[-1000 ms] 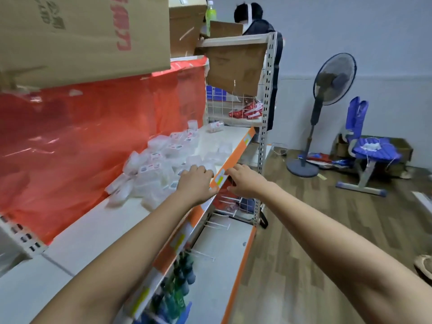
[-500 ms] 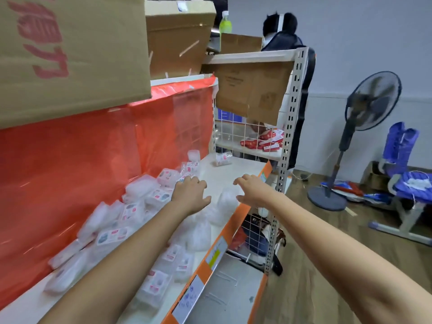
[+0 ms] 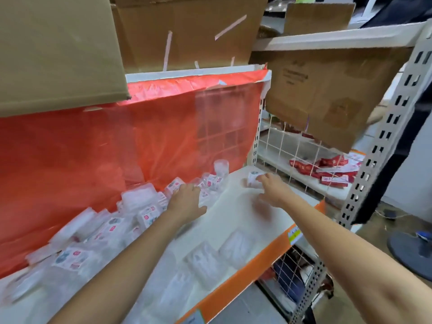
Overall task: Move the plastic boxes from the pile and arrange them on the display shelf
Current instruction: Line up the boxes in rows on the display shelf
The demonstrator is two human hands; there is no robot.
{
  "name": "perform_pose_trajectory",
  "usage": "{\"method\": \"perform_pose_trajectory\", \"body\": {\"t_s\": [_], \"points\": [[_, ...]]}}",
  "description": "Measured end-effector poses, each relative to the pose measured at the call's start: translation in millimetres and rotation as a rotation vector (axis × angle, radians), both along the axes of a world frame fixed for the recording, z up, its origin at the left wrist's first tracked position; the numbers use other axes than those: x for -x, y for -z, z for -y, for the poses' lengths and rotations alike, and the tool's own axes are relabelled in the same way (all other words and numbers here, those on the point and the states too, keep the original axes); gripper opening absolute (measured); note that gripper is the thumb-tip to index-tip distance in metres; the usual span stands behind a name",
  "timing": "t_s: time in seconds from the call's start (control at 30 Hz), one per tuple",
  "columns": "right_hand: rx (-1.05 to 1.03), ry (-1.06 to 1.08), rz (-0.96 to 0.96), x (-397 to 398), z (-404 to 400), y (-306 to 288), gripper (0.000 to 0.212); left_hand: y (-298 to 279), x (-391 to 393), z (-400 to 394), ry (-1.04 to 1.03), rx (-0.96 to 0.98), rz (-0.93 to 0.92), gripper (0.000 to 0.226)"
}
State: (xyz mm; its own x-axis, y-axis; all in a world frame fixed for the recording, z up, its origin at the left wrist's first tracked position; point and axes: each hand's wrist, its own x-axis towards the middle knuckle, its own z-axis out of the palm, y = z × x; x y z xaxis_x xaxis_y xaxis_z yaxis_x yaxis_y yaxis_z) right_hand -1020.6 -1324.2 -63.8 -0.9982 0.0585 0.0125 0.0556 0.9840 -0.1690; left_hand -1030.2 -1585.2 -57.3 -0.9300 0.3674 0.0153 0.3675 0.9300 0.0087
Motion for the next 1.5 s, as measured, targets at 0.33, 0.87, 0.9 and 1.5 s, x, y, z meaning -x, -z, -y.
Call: {"method": "perform_pose_trajectory", "body": {"t_s": [0.33, 0.87, 0.9, 1.5], "points": [[0.274, 0.020, -0.001, 78.8, -49.3, 40.3, 0.061, 17.4, -5.2, -9.1, -0.157, -0.047, -0.015, 0.053], [1.019, -0.375, -0.232, 51.0, -20.1, 24.5, 0.042, 21.1, -20.7, -19.6, -0.347, -0.227, 0.041, 0.064], [1.052, -0.400, -0.203, 49.1, -16.0, 22.8, 0.048, 20.2, -22.5, -19.9, -0.352, -0.238, 0.053, 0.068], [1.771, -0.691, 0.704, -20.9, 168.7, -39.2, 0.049, -42.7, -181.7, 95.4, -0.591, -0.586, -0.209, 0.072]]}}
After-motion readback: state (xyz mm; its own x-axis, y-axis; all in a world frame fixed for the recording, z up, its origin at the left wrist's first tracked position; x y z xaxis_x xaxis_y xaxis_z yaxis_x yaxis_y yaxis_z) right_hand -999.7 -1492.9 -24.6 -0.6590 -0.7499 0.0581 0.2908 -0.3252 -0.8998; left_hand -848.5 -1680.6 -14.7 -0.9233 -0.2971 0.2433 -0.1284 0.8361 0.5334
